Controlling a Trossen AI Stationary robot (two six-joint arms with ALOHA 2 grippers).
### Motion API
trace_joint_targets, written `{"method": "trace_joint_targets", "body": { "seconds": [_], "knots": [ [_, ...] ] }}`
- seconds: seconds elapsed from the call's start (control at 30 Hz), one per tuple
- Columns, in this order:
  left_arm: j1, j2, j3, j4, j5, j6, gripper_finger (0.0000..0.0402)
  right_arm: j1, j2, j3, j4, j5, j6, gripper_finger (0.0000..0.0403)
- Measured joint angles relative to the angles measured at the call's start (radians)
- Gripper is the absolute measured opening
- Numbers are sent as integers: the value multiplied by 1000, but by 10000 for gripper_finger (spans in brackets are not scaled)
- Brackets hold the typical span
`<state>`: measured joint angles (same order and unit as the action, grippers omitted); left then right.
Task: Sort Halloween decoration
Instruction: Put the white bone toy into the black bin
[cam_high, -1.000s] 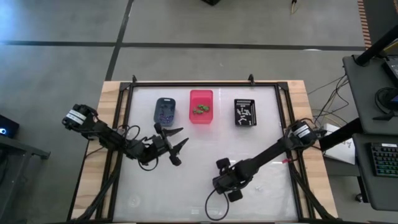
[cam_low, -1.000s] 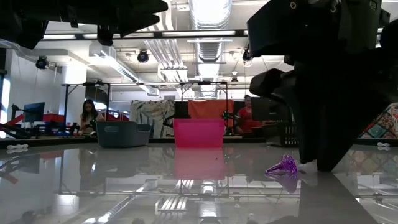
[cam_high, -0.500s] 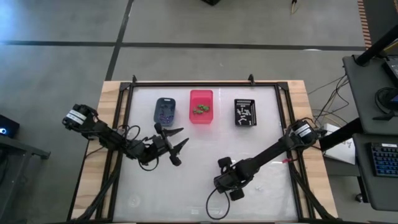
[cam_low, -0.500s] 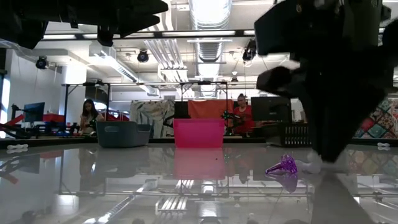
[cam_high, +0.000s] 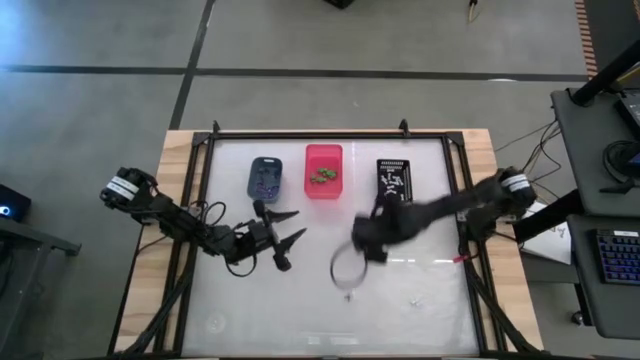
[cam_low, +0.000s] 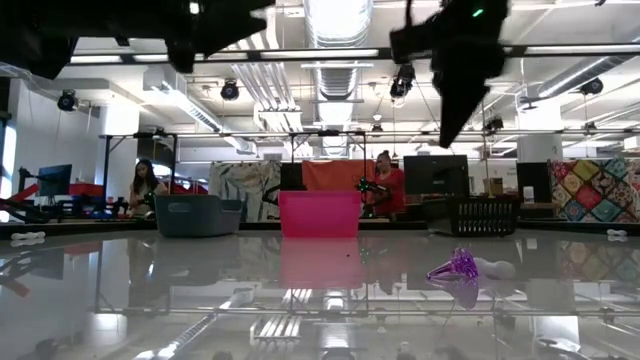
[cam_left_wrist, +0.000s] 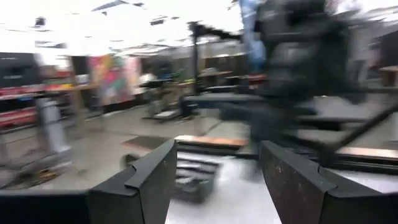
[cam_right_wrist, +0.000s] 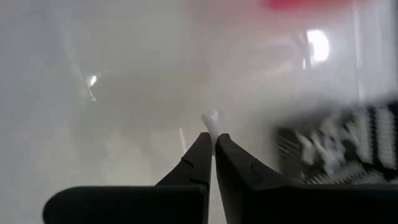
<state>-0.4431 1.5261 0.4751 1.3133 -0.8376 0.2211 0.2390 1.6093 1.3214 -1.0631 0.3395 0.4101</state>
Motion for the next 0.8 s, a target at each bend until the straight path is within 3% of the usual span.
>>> {"method": "trace_joint_targets", "body": {
  "seconds": [0.2, 0.3, 0.47, 0.6, 0.8],
  "knots": [
    [-1, 0, 3, -12, 254, -22, 213, -308, -83, -24, -16, -6, 130, 9],
    [-1, -2, 6, -66, 308, -22, 213, -458, -86, -29, -13, -19, 121, 9],
    [-1, -4, 20, -242, 376, -47, 213, -663, -66, -56, 48, -168, 33, 9],
    [-1, -4, 58, -465, 428, -112, 213, -724, -48, -100, 106, -206, -10, 11],
    [-1, -4, 140, -743, 448, -200, 213, -726, -44, -152, 170, -162, -7, 46]
  ]
}}
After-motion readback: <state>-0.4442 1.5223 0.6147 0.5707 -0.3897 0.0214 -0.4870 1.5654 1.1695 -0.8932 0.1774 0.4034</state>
